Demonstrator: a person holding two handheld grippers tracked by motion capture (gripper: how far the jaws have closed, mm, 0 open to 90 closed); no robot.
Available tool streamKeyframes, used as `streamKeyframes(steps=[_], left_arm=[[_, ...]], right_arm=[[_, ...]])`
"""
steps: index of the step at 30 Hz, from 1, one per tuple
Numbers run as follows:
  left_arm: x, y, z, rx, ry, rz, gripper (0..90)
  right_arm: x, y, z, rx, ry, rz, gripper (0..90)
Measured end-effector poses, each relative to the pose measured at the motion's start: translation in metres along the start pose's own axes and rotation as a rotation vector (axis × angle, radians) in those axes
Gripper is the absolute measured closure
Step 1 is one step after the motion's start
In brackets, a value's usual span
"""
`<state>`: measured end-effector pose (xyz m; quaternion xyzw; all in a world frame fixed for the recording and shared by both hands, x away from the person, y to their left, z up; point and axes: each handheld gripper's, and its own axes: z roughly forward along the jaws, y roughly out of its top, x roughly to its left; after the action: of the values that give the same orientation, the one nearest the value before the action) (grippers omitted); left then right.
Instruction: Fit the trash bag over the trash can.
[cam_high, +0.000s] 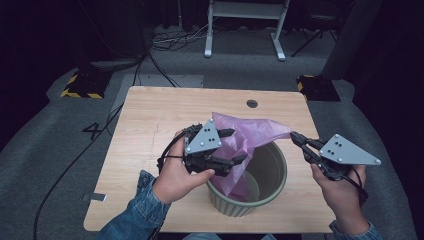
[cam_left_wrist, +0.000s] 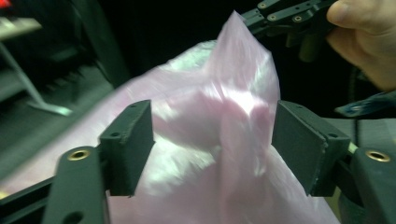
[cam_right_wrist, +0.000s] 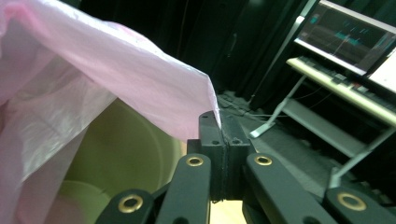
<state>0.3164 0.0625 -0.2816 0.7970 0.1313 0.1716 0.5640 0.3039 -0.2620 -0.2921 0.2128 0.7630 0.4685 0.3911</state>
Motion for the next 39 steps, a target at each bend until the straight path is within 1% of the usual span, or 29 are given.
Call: streamKeyframes(steps=[2, 3, 6, 7, 8, 10, 11, 12, 13, 14, 15, 16, 17, 19, 20, 22, 23, 24, 25, 27, 28, 30, 32, 33, 35, 36, 37, 38, 39], left_arm=[[0.000, 0.006, -0.003, -0.029, -0.012, -0.014, 29.1], [-0.001, 0.009, -0.004, -0.039, -0.020, -0.023, 29.1], [-0.002, 0.012, 0.000, -0.032, -0.029, -0.018, 29.5], [-0.002, 0.012, 0.000, -0.032, -0.029, -0.018, 29.5], [-0.002, 0.012, 0.005, -0.015, -0.033, -0.016, 29.5], [-0.001, 0.009, 0.012, 0.004, -0.034, -0.015, 30.8], [-0.001, 0.009, 0.012, 0.004, -0.034, -0.015, 35.1], [0.001, 0.004, 0.018, 0.032, -0.058, -0.028, 40.6], [0.001, 0.004, 0.018, 0.032, -0.058, -0.028, 43.5], [0.002, 0.001, 0.021, 0.045, -0.068, -0.034, 45.4], [0.002, -0.004, 0.028, 0.074, -0.087, -0.035, 48.9], [0.002, -0.004, 0.028, 0.074, -0.087, -0.035, 52.1], [0.000, -0.008, 0.033, 0.104, -0.102, -0.032, 53.5], [-0.001, -0.009, 0.036, 0.113, -0.113, -0.031, 55.9], [-0.006, -0.009, 0.042, 0.128, -0.138, -0.026, 55.9], [-0.011, -0.008, 0.048, 0.141, -0.163, -0.018, 54.6], [-0.014, -0.008, 0.050, 0.157, -0.163, -0.020, 52.4], [-0.015, -0.007, 0.051, 0.167, -0.154, -0.012, 49.2], [-0.016, -0.007, 0.050, 0.161, -0.140, -0.015, 44.6], [-0.013, -0.007, 0.046, 0.128, -0.125, -0.026, 35.2], [-0.011, -0.006, 0.043, 0.117, -0.112, -0.034, 33.4], [-0.007, -0.004, 0.037, 0.092, -0.079, -0.035, 30.7], [-0.006, -0.001, 0.032, 0.068, -0.066, -0.033, 31.2], [-0.006, -0.001, 0.032, 0.068, -0.066, -0.033, 34.1], [-0.007, 0.001, 0.031, 0.073, -0.099, -0.016, 46.1], [-0.008, 0.000, 0.031, 0.078, -0.112, -0.005, 54.0], [-0.008, 0.000, 0.031, 0.078, -0.112, -0.005, 64.3], [-0.009, -0.002, 0.029, 0.077, -0.128, -0.002, 72.4], [-0.009, -0.002, 0.029, 0.077, -0.128, -0.002, 79.1]], right_arm=[[0.002, 0.005, -0.001, -0.008, -0.003, -0.019, 89.5], [0.003, 0.007, 0.000, -0.018, 0.010, -0.024, 89.3], [0.011, 0.013, 0.002, -0.033, 0.032, -0.045, 89.2], [0.011, 0.013, 0.002, -0.033, 0.032, -0.045, 89.2], [0.017, 0.016, 0.005, -0.044, 0.055, -0.059, 89.1], [0.023, 0.020, 0.006, -0.054, 0.075, -0.068, 89.1], [0.023, 0.020, 0.006, -0.054, 0.075, -0.068, 89.1], [0.027, 0.024, 0.007, -0.075, 0.092, -0.071, 89.2], [0.028, 0.025, 0.007, -0.084, 0.099, -0.066, 89.3], [0.028, 0.027, 0.006, -0.096, 0.107, -0.059, 89.3], [0.028, 0.028, 0.006, -0.109, 0.116, -0.051, 89.3], [0.028, 0.028, 0.006, -0.109, 0.116, -0.051, 89.3], [0.028, 0.030, 0.004, -0.134, 0.138, -0.032, 89.4], [0.029, 0.032, 0.003, -0.158, 0.158, -0.018, 89.4], [0.030, 0.033, 0.003, -0.165, 0.165, -0.017, 89.4], [0.033, 0.034, 0.005, -0.167, 0.175, -0.027, 89.4], [0.034, 0.034, 0.007, -0.163, 0.187, -0.027, 89.4], [0.035, 0.034, 0.010, -0.157, 0.196, -0.029, 89.4], [0.037, 0.034, 0.012, -0.149, 0.204, -0.037, 89.5], [0.040, 0.032, 0.016, -0.138, 0.216, -0.043, 89.4], [0.041, 0.032, 0.017, -0.134, 0.223, -0.044, 89.5], [0.042, 0.031, 0.018, -0.130, 0.232, -0.041, 89.5], [0.043, 0.032, 0.019, -0.134, 0.246, -0.040, 89.6], [0.045, 0.033, 0.019, -0.137, 0.256, -0.040, 89.6], [0.048, 0.035, 0.020, -0.151, 0.279, -0.045, 89.6], [0.050, 0.037, 0.021, -0.155, 0.285, -0.050, 89.6], [0.050, 0.037, 0.021, -0.155, 0.285, -0.050, 89.6], [0.054, 0.040, 0.021, -0.160, 0.287, -0.060, 88.9], [0.054, 0.040, 0.021, -0.159, 0.284, -0.065, 85.7]])
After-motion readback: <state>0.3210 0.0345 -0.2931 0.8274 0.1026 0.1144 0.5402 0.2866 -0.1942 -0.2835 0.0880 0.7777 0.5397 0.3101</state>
